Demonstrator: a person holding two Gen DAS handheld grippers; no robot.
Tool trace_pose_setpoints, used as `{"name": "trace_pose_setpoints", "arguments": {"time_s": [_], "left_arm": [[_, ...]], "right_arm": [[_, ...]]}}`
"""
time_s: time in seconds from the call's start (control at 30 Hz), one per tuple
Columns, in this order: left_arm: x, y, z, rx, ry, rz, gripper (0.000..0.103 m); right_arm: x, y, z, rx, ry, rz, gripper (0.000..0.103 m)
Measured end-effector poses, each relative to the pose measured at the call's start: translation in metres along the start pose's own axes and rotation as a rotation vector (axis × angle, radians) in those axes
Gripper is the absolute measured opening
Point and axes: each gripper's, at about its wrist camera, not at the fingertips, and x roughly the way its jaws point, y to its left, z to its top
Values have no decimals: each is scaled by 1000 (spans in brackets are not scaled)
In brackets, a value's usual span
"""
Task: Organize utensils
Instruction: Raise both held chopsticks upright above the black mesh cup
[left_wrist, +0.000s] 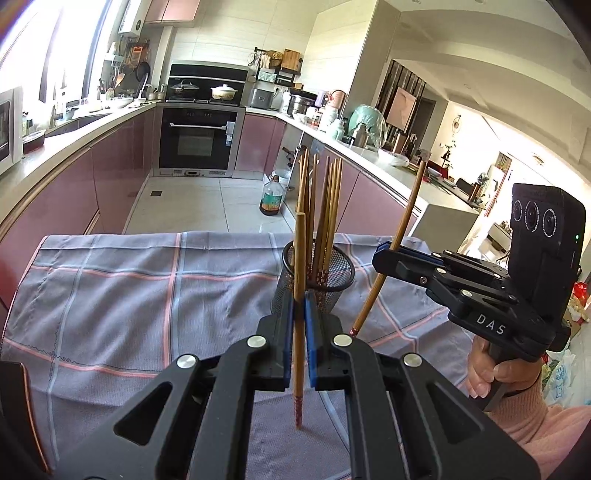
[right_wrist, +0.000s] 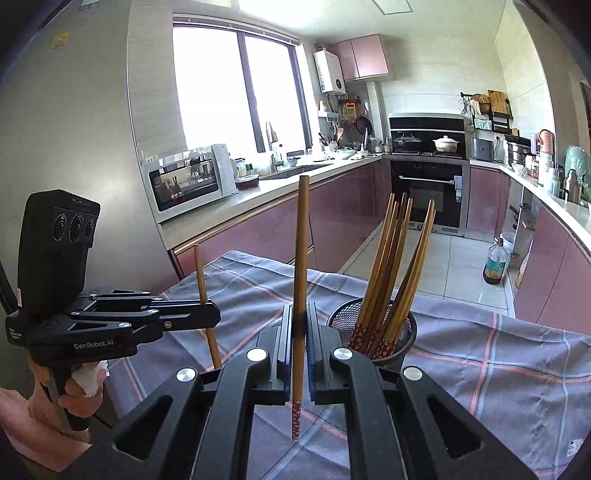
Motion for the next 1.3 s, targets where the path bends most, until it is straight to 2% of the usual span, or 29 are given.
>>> {"name": "trace_pose_setpoints", "arguments": {"time_s": [0.83, 1.3], "left_arm": [[-3, -18, 35, 49, -62, 0, 7], [-15, -28, 63, 81, -131, -1, 7]], "right_arm": [[-15, -2, 21, -33, -80, -42, 5], [-24, -6, 41, -42, -129, -57, 5]]}}
